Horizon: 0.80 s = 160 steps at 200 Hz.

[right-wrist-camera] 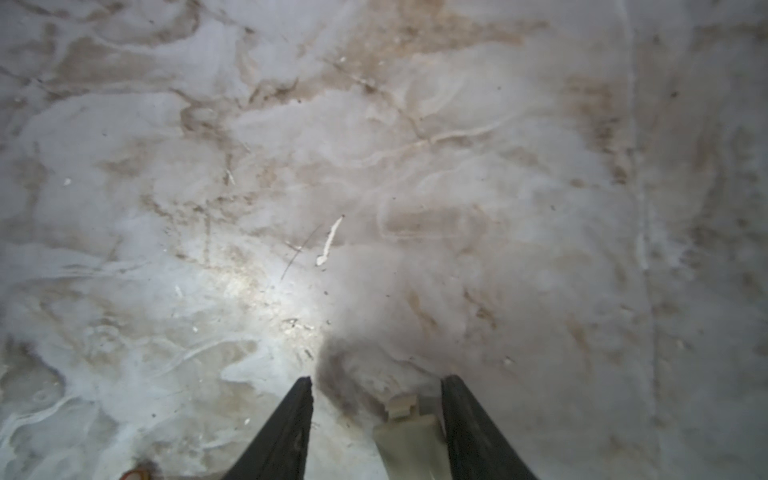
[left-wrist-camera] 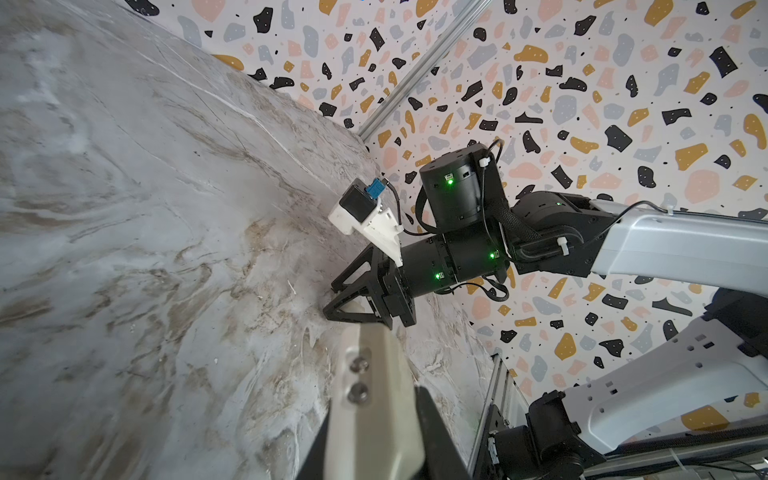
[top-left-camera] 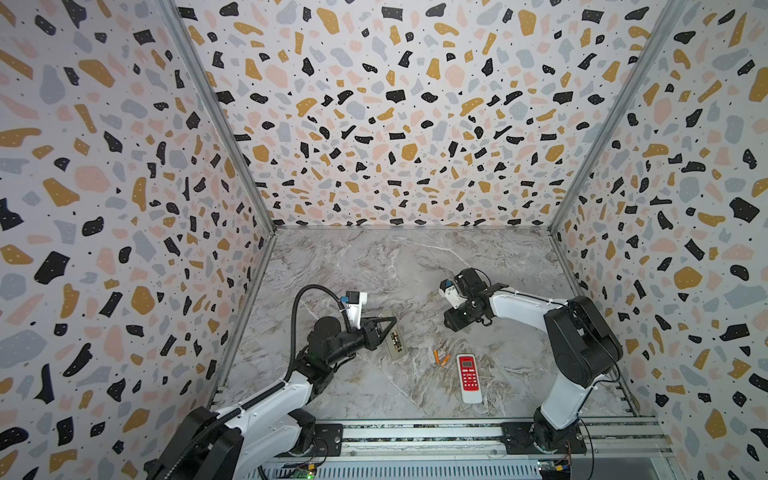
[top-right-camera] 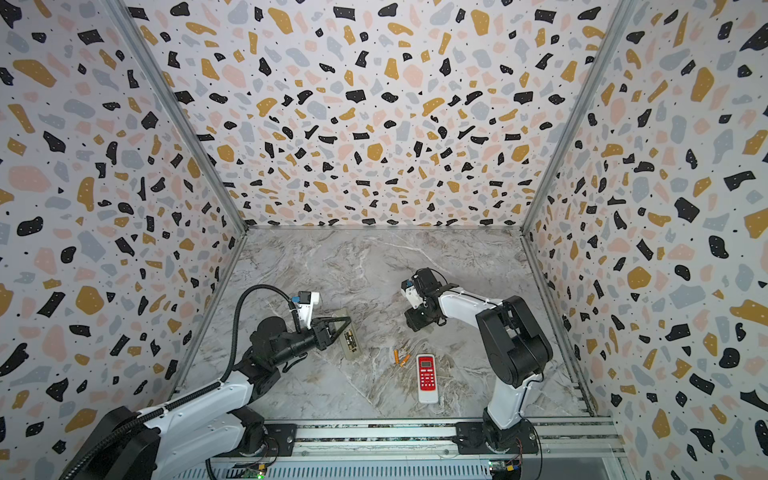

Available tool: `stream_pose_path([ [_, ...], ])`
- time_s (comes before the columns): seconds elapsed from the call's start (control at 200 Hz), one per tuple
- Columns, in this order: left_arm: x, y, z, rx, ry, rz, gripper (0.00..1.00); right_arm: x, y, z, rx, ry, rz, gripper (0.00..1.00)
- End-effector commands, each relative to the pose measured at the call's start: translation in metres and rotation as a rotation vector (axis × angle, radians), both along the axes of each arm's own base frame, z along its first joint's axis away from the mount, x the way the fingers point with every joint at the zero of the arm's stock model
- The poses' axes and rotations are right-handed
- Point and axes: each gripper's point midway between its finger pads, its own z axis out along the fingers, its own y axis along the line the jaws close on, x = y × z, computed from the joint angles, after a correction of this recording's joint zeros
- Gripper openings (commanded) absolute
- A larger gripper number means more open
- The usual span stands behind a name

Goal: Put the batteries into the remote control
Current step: 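Carry the battery cover with the right gripper toward the held remote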

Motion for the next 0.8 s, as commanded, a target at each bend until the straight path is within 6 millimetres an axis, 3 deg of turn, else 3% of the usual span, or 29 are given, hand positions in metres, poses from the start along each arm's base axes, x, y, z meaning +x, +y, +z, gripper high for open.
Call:
stream_pose_path([
  [0.0, 0.003, 0.002, 0.013, -0.011, -0.068, 0.009, 0.00, -0.029, 0.005, -0.009, -0.007, 0.081, 0.021, 0.51],
  [0.175, 0.003, 0.002, 0.013, -0.012, -0.068, 0.011, 0.00, -0.059, 0.021, -0.008, 0.017, 0.107, 0.079, 0.49],
  [0.45, 0.003, 0.002, 0.013, -0.008, -0.069, 0.013, 0.00, -0.081, 0.002, -0.007, -0.028, 0.125, 0.037, 0.46],
  [0.651, 0.003, 0.001, 0.013, -0.011, -0.072, 0.008, 0.00, -0.072, -0.011, 0.004, -0.057, 0.086, -0.016, 0.44],
  [0.796, 0.003, 0.001, 0.014, -0.013, -0.075, 0.007, 0.00, -0.056, -0.002, 0.024, -0.024, 0.031, -0.031, 0.48],
])
